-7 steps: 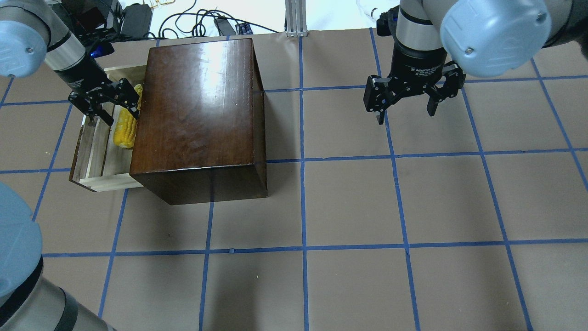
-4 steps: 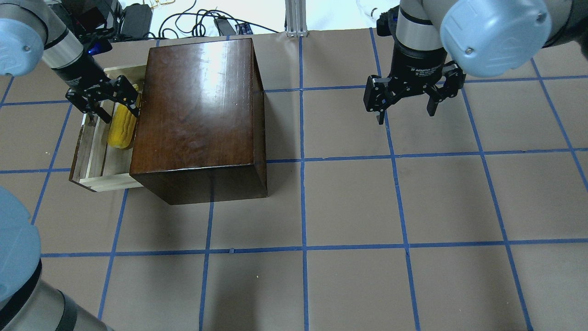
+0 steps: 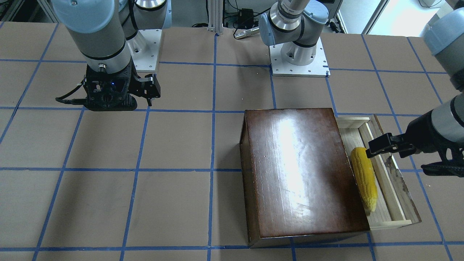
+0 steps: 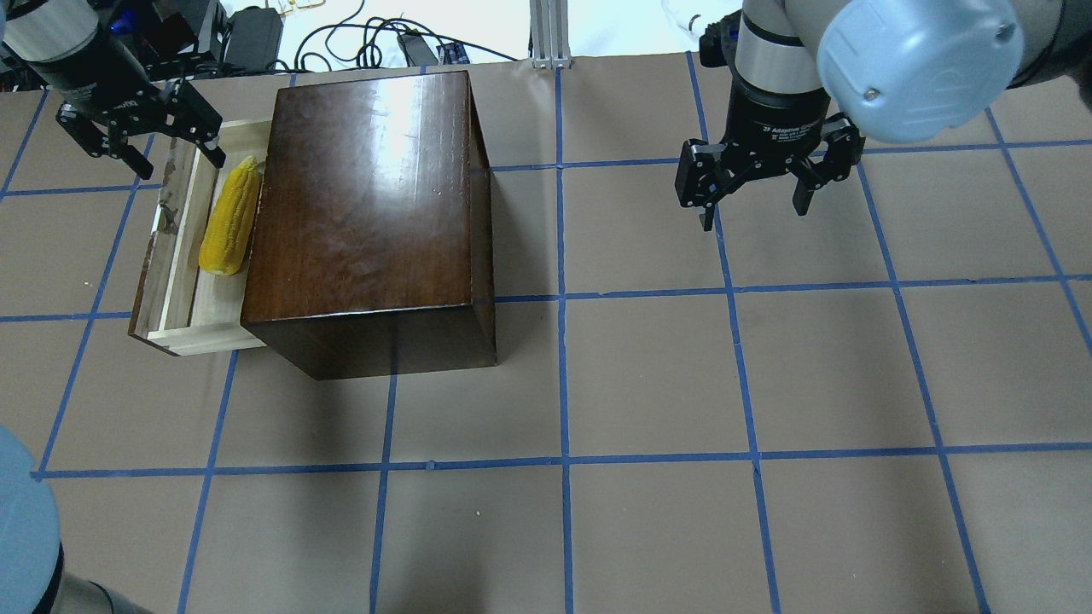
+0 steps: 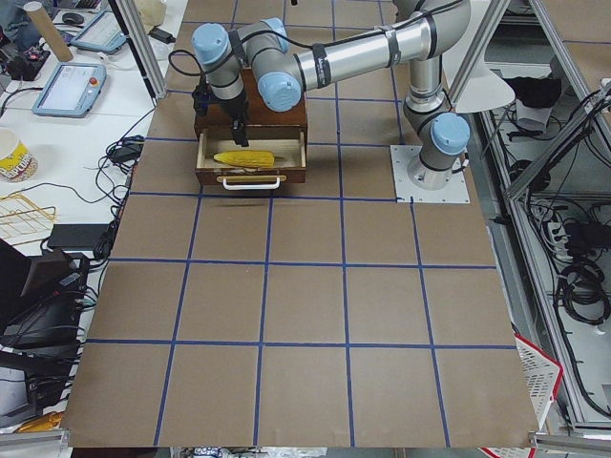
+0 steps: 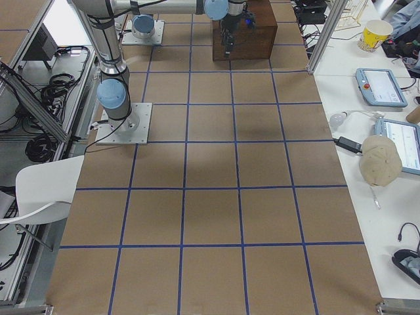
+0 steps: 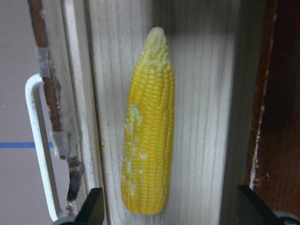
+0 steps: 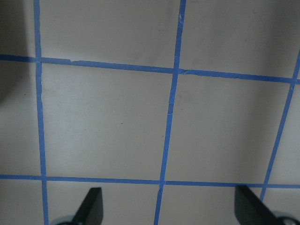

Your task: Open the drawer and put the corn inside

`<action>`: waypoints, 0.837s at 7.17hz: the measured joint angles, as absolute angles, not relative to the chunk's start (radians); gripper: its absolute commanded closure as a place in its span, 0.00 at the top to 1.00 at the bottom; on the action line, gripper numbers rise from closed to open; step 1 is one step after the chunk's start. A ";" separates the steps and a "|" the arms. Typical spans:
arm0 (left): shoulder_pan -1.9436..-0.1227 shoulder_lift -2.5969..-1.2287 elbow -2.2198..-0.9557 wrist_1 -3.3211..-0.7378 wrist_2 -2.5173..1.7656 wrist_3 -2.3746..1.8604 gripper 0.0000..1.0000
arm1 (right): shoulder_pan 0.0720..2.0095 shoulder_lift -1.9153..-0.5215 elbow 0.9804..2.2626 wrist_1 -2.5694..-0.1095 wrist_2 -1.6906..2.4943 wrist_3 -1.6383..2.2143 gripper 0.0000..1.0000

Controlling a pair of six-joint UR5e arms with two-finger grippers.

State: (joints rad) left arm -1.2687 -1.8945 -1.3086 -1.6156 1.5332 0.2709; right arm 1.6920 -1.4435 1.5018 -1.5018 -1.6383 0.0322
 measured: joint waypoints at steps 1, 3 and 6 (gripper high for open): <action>-1.322 -1.872 -1.289 -1.625 1.576 0.250 1.00 | 1.692 -1.444 1.502 -1.502 -1.638 0.032 1.00; -1.459 -1.822 -1.292 -1.630 1.638 0.154 1.00 | 1.692 -1.443 1.502 -1.502 -1.638 0.032 1.00; -1.571 -1.741 -1.383 -1.627 1.646 0.004 1.00 | 1.692 -1.443 1.502 -1.502 -1.638 0.032 1.00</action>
State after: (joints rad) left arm -1.5705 -1.7411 -1.3826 -1.6273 1.6461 0.0040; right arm 1.6920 -1.4435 1.5018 -1.5018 -1.6383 0.0322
